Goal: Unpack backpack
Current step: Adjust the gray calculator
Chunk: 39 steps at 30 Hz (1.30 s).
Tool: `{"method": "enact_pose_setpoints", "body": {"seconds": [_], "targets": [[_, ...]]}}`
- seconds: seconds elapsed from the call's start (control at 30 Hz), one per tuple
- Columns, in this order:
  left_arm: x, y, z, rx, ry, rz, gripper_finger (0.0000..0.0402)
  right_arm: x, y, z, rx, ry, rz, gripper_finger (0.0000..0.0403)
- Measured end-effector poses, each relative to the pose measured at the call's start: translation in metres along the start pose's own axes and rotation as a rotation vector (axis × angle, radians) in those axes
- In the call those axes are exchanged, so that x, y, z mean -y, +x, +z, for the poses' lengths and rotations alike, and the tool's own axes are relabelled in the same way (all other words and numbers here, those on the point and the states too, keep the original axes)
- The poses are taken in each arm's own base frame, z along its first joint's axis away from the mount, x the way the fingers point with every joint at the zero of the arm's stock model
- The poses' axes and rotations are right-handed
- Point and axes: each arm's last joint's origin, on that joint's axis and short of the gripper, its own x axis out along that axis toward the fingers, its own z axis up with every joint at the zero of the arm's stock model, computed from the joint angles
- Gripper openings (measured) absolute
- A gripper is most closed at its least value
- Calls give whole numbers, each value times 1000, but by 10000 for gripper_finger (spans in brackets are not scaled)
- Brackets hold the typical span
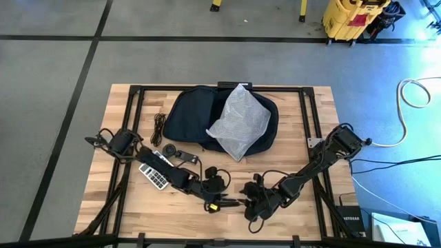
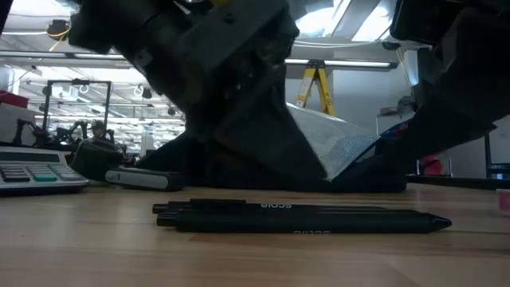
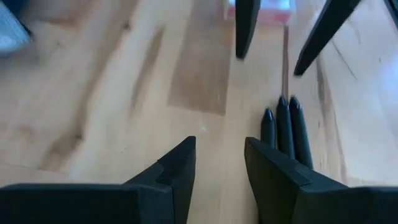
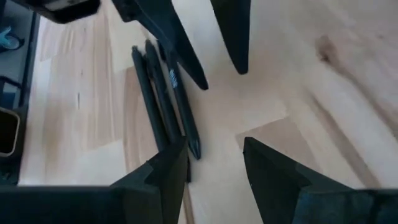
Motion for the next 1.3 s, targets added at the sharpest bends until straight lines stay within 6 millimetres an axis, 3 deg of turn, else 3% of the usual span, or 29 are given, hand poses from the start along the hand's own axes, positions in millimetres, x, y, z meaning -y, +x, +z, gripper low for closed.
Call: {"method": "enact_pose_setpoints", "body": {"seconds": [0.23, 0.43, 0.73, 1.03, 1.3], "targets": [[10, -31, 24, 122, 45, 70, 123, -8, -18, 10, 132, -48, -44, 143], [1, -43, 28, 125, 68, 179, 123, -6, -27, 19, 197, -30, -85, 143], [-8, -68, -10, 133, -4, 184, 123, -6, -27, 19, 184, -30, -69, 143], [-35, -126, -41, 188, -124, 232, 123, 0, -21, 29, 204, -3, -96, 143], [-51, -161, -79, 41, -181, 260, 123, 2, -16, 44, 242, -25, -58, 143]]}}
